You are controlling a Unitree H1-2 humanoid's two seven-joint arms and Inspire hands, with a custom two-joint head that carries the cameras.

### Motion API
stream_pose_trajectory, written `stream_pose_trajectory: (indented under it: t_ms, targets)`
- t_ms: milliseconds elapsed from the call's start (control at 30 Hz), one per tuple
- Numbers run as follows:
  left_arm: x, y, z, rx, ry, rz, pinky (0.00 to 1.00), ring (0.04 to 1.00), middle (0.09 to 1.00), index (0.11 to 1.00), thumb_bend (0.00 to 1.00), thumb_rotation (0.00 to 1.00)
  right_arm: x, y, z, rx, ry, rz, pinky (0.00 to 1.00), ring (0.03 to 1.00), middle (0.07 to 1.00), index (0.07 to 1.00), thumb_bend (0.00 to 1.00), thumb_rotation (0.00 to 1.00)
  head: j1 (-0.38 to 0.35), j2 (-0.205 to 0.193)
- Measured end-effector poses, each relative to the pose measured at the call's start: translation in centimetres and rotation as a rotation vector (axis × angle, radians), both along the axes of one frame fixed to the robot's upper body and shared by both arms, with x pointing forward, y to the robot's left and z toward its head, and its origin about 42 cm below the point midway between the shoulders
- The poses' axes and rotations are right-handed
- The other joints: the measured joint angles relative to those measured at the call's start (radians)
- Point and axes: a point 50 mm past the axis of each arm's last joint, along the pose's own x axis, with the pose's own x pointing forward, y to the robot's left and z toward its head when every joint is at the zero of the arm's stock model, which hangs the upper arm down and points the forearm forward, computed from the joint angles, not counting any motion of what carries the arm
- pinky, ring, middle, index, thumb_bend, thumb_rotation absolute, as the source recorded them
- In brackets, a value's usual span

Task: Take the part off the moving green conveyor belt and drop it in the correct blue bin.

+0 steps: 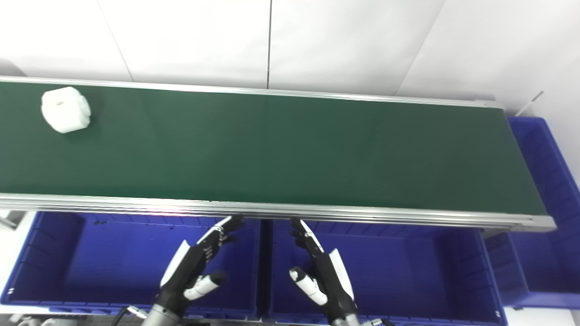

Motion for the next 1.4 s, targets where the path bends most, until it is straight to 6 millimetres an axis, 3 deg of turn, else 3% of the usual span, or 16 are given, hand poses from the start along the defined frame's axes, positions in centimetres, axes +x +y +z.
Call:
stream_pose_trajectory:
  t_ms: [200,267,433,700,867,967,1000,1033,1100,1333,1400]
  targets:
    - [0.2,-0.8,-1.2,0.028,0.023,-0.011,0.77,0.860,0.872,0.854,0.80,0.90,0.2,-0.7,-1.5,-0.019,0.048,-0.001,0.88,0.898,0.924,0.949,0.90,0.96,0.046,-0.069]
    - [0.5,-1.1,-1.5,0.038,0.021,-0.017,0.76,0.851,0.865,0.847,0.80,0.91,0.4,-1.0,-1.8,-0.022,0.058,-0.005,0.90,0.906,0.927,0.952,0.89,0.94,0.070,-0.112]
    - [1.1,-1.4,-1.7,0.059,0.004,-0.020,0.76,0.844,0.859,0.845,0.79,0.91,0.5,-1.4,-2.4,-0.021,0.085,0.001,0.92,0.929,0.946,0.966,0.89,0.94,0.083,-0.135]
    - [0.9,-1.5,-2.1,0.073,0.004,-0.013,0.75,0.841,0.857,0.844,0.79,0.91,0.9,-1.7,-2.5,-0.011,0.092,0.004,0.92,0.933,0.952,0.972,0.90,0.94,0.095,-0.144]
    - [1.0,-1.5,-1.7,0.052,-0.002,-0.012,0.77,0.846,0.856,0.846,0.82,0.89,1.0,-1.5,-2.4,-0.009,0.089,0.006,0.90,0.924,0.947,0.973,0.88,0.95,0.124,-0.117]
    - [1.2,-1.4,0.0,0.019,-0.054,-0.024,0.77,0.845,0.856,0.841,0.84,0.86,1.1,-1.5,-2.4,-0.011,0.086,0.011,0.91,0.926,0.948,0.978,0.88,0.94,0.137,-0.098]
    - [1.2,-1.3,1.0,-0.002,-0.082,-0.028,0.77,0.845,0.854,0.837,0.84,0.84,1.1,-1.4,-2.3,-0.009,0.083,0.013,0.90,0.926,0.948,0.979,0.88,0.94,0.152,-0.062]
    - [1.2,-1.2,2.0,-0.018,-0.113,-0.030,0.76,0.836,0.847,0.829,0.83,0.82,1.2,-1.4,-2.1,-0.006,0.078,0.013,0.90,0.929,0.949,0.983,0.87,0.93,0.152,-0.061]
    - [1.1,-1.2,4.6,-0.063,-0.195,-0.026,0.72,0.817,0.832,0.818,0.82,0.81,1.4,-1.4,-1.8,0.002,0.066,0.016,0.93,0.941,0.956,0.992,0.87,0.93,0.170,-0.020]
    - [1.9,0.2,10.2,-0.096,-0.399,0.023,0.69,0.816,0.831,0.811,0.84,0.82,1.5,-1.2,-1.1,0.028,0.050,0.030,0.97,0.961,0.974,1.000,0.89,0.93,0.179,0.001]
    - [2.6,0.8,11.4,-0.090,-0.452,0.040,0.71,0.834,0.848,0.827,0.82,0.81,1.6,-1.1,-0.9,0.035,0.042,0.031,0.98,0.963,0.973,1.000,0.85,0.93,0.187,0.015]
